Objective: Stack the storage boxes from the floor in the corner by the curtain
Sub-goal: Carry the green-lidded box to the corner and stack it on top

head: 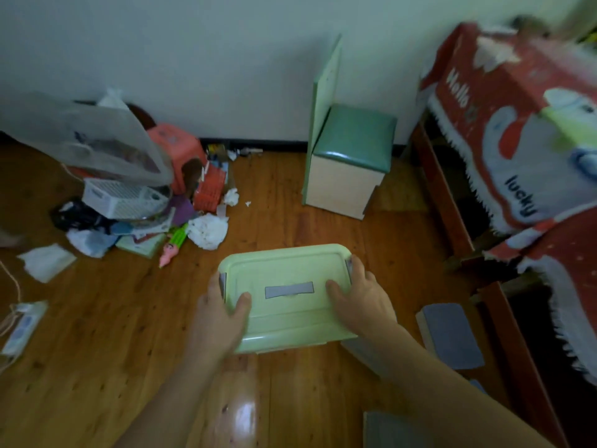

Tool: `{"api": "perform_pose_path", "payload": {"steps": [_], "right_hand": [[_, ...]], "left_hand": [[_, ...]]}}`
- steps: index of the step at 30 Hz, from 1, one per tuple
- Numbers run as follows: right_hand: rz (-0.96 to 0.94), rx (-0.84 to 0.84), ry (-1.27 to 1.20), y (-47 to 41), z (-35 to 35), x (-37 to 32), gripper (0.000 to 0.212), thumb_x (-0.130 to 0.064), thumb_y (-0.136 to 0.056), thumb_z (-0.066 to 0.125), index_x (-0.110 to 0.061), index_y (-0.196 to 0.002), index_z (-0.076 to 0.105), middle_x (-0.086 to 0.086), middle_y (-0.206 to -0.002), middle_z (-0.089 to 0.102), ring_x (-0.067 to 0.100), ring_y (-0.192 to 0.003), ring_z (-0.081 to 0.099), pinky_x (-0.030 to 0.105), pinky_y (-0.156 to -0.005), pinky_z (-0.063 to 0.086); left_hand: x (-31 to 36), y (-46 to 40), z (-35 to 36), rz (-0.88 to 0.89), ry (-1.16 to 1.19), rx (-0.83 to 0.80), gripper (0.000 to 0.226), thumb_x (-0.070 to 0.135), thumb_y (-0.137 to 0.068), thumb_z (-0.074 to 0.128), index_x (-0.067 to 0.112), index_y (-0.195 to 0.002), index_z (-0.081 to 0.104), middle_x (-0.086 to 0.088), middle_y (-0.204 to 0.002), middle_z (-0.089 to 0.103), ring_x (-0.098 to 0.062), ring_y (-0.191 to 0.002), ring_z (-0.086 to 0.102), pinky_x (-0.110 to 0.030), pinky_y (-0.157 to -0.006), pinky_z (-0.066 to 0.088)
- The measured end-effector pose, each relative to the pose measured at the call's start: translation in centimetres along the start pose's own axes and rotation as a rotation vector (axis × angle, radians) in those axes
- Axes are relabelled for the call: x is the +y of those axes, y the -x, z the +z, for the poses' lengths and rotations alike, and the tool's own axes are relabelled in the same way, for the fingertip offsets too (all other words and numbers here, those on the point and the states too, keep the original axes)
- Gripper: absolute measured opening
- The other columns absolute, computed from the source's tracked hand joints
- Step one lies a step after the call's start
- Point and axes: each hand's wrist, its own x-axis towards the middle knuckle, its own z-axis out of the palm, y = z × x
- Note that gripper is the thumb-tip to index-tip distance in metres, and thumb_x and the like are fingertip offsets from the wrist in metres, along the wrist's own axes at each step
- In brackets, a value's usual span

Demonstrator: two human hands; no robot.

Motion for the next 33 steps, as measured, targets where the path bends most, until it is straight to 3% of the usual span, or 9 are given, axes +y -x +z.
{"api": "perform_pose_path", "payload": {"steps": [3, 7, 13, 15, 19, 25, 29, 33], "right_hand": [[-0.024, 0.042, 0.023, 0.4, -5.6, -2.8, 0.075, -0.077, -0.086, 0.027, -0.04, -0.148, 0.006, -0.006, -0.13, 0.052, 0.009, -0.086, 0.051, 0.022, -0.056, 0.042], [-0.106, 0.13, 0.024, 0.9, -12.9, -6.5, 0.073, -0.072, -0.09, 0.03, -0.033, -0.15, 0.015, 0.0, -0.128, 0.054, 0.017, -0.1, 0.06, 0.025, -0.067, 0.045], [-0.207, 0.212, -0.001, 2.1, -23.6, -12.1, 0.066, -0.069, -0.092, 0.033, -0.032, -0.146, 0.022, 0.001, -0.111, 0.054, 0.016, -0.083, 0.053, 0.028, -0.064, 0.045], [-0.226, 0.222, -0.018, 2.8, -26.8, -13.7, 0.065, -0.068, -0.091, 0.034, -0.032, -0.145, 0.024, 0.005, -0.117, 0.055, 0.02, -0.088, 0.055, 0.032, -0.068, 0.045], [-0.25, 0.247, -0.05, 3.8, -32.8, -16.1, 0.066, -0.067, -0.091, 0.035, -0.029, -0.144, 0.027, 0.006, -0.107, 0.052, 0.025, -0.091, 0.056, 0.035, -0.073, 0.043], [-0.306, 0.319, -0.084, 6.1, -41.5, -18.4, 0.068, -0.063, -0.092, 0.038, -0.022, -0.145, 0.033, 0.015, -0.119, 0.059, 0.033, -0.105, 0.059, 0.039, -0.08, 0.043], [-0.329, 0.354, -0.078, 7.3, -46.7, -19.5, 0.068, -0.061, -0.092, 0.04, -0.018, -0.144, 0.034, 0.018, -0.123, 0.061, 0.036, -0.111, 0.059, 0.039, -0.085, 0.044], [-0.336, 0.378, -0.089, 8.4, -51.1, -19.9, 0.071, -0.061, -0.091, 0.04, -0.016, -0.146, 0.033, 0.018, -0.127, 0.06, 0.038, -0.115, 0.056, 0.041, -0.088, 0.043]], "left_hand": [[4.2, 0.6, -4.4, 0.031, -0.028, 0.047, 0.077, 0.064, -0.085, 0.051, 0.032, -0.148, 0.021, -0.004, -0.131, 0.054, -0.025, -0.113, 0.058, -0.048, -0.092, 0.052], [9.7, 0.9, -10.1, 0.074, -0.03, 0.113, 0.081, 0.069, -0.083, 0.051, 0.032, -0.148, 0.02, -0.003, -0.132, 0.053, -0.024, -0.112, 0.058, -0.048, -0.092, 0.053], [17.5, 2.1, -18.4, 0.114, -0.026, 0.209, 0.081, 0.064, -0.084, 0.056, 0.026, -0.149, 0.024, -0.004, -0.137, 0.052, -0.026, -0.117, 0.056, -0.05, -0.095, 0.051], [19.9, 2.5, -21.0, 0.142, -0.001, 0.227, 0.075, 0.062, -0.085, 0.057, 0.026, -0.145, 0.029, -0.003, -0.134, 0.053, -0.025, -0.113, 0.057, -0.05, -0.092, 0.052], [24.5, 3.3, -25.8, 0.209, 0.031, 0.239, 0.066, 0.06, -0.085, 0.058, 0.029, -0.139, 0.035, 0.003, -0.123, 0.057, -0.021, -0.103, 0.061, -0.047, -0.086, 0.055], [31.0, 5.0, -31.7, 0.287, 0.045, 0.313, 0.052, 0.059, -0.083, 0.06, 0.028, -0.122, 0.046, 0.009, -0.106, 0.059, -0.017, -0.094, 0.061, -0.034, -0.072, 0.05], [35.0, 6.2, -34.7, 0.282, -0.004, 0.354, 0.068, 0.062, -0.083, 0.056, 0.022, -0.135, 0.04, 0.001, -0.115, 0.059, -0.022, -0.096, 0.059, -0.034, -0.071, 0.045], [38.8, 7.3, -36.9, 0.325, -0.019, 0.379, 0.067, 0.062, -0.083, 0.056, 0.02, -0.134, 0.041, 0.006, -0.103, 0.058, -0.015, -0.085, 0.058, -0.03, -0.061, 0.044]]}}
